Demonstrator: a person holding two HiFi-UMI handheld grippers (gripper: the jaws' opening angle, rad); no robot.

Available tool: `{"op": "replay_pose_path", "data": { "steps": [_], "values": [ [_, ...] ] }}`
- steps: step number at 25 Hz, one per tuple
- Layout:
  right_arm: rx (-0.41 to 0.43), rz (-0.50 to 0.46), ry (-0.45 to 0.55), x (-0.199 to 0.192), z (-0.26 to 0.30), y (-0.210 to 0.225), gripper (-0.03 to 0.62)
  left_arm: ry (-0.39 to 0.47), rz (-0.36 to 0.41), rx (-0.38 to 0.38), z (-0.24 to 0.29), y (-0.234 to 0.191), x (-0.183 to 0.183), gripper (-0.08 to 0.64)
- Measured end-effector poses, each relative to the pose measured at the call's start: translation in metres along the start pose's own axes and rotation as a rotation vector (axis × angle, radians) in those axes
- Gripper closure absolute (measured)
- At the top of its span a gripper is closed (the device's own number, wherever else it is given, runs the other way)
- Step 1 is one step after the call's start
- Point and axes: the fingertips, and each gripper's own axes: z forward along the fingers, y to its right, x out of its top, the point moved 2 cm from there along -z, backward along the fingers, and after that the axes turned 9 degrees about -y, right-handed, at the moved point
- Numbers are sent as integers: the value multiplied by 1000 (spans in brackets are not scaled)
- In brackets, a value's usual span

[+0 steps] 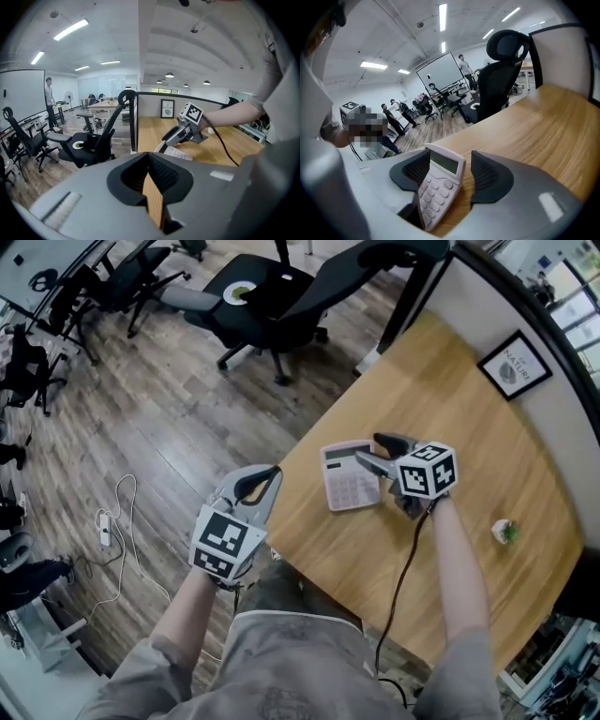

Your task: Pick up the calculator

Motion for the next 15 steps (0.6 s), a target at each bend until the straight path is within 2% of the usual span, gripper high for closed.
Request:
{"op": "replay_pose_path", "data": {
  "steps": [6,12,15],
  "values": [
    [129,-30,-101,-7,25,-2,334,-10,-43,12,19,-21,-16,558],
    [145,-46,-146,-11,35,-2,341,-20,-66,10,22,-28,-29,558],
    [160,-47,-182,-17,33,-5,390,-23,-87,7,19,-31,-36,558]
  ]
}}
